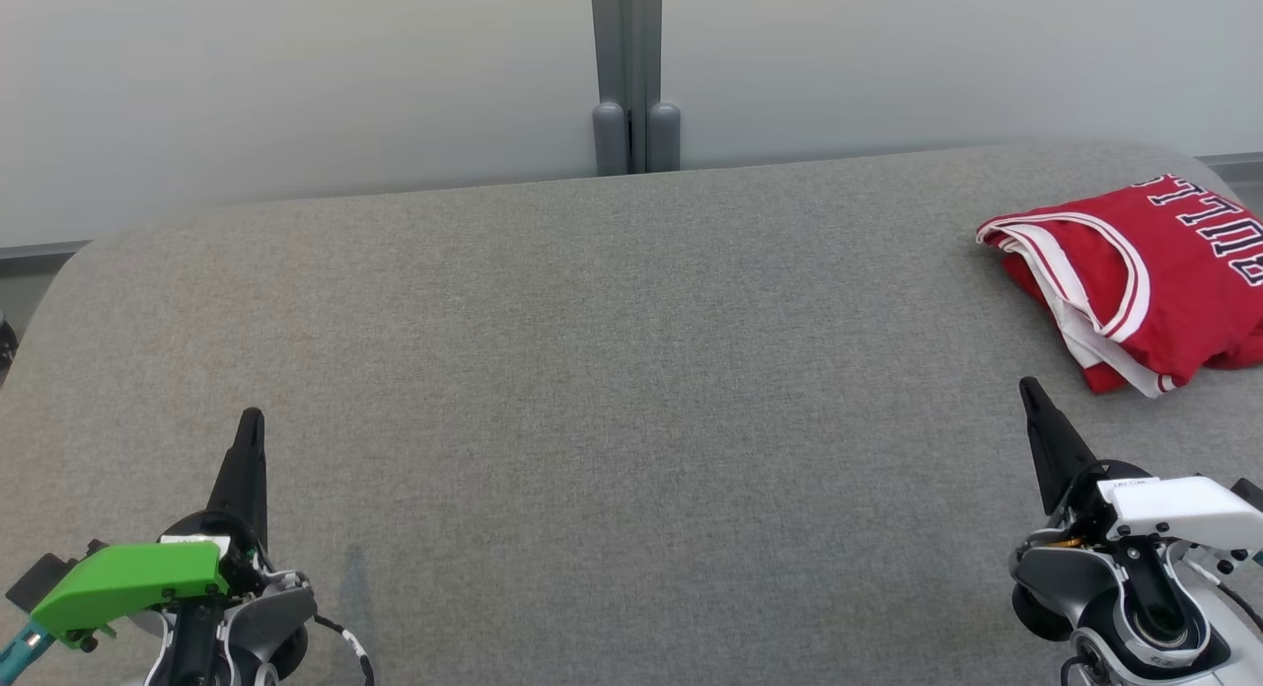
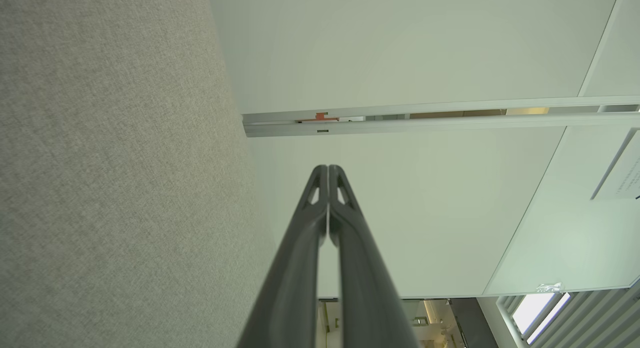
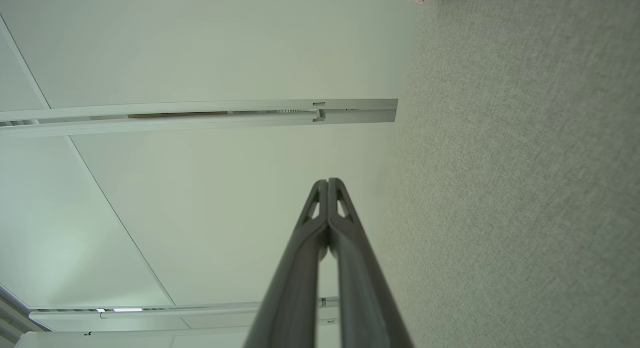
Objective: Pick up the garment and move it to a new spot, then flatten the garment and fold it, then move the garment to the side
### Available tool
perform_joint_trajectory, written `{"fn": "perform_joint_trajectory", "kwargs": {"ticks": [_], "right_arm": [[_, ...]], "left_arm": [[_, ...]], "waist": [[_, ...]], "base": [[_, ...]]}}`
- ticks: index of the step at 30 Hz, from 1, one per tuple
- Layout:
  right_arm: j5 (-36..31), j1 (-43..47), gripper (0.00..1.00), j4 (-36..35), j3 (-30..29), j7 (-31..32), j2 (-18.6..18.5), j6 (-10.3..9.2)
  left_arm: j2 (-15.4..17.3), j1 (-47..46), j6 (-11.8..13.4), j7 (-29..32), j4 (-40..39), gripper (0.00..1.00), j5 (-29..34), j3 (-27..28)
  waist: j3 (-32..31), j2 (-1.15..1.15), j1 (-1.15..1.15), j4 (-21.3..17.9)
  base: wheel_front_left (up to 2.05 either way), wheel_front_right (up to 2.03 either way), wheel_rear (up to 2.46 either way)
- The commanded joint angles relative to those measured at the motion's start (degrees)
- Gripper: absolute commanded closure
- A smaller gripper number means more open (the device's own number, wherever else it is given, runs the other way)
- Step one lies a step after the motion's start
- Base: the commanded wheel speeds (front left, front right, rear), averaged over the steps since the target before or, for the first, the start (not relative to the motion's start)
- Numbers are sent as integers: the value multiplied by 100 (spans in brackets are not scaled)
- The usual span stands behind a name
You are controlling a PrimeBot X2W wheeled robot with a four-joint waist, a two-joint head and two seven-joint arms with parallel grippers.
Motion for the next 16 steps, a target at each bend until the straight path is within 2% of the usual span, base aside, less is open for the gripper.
{"fn": "perform_joint_trajectory", "kwargs": {"ticks": [1, 16], "right_arm": [[42, -68, 100, -12, 19, -27, -30, 2], [124, -82, 100, -61, 118, -111, -118, 2]], "left_arm": [[2, -57, -36, 16, -21, 100, -30, 23], [-8, -57, -34, 24, -24, 100, -13, 33]], "waist": [[1, 0, 0, 0], [2, 0, 0, 0]], "base": [[0, 0, 0], [0, 0, 0]]}}
